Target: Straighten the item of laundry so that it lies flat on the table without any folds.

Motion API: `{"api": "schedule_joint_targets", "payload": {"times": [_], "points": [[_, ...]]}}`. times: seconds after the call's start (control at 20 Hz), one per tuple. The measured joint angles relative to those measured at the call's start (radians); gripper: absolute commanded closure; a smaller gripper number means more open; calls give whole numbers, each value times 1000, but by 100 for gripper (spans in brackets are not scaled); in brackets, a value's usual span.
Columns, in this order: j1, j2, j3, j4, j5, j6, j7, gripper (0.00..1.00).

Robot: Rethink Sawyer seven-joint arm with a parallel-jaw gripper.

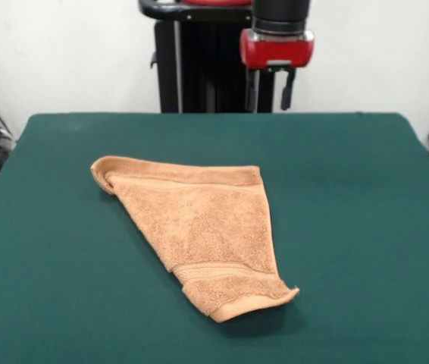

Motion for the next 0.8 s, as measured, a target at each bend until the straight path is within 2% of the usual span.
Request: {"api": "schedule_joint_targets", "payload": {"times": [0.45,0.8], "points": [[-38,-51,35,0,-19,0,0,0],[-43,-59,43,1,-26,0,0,0]]}}
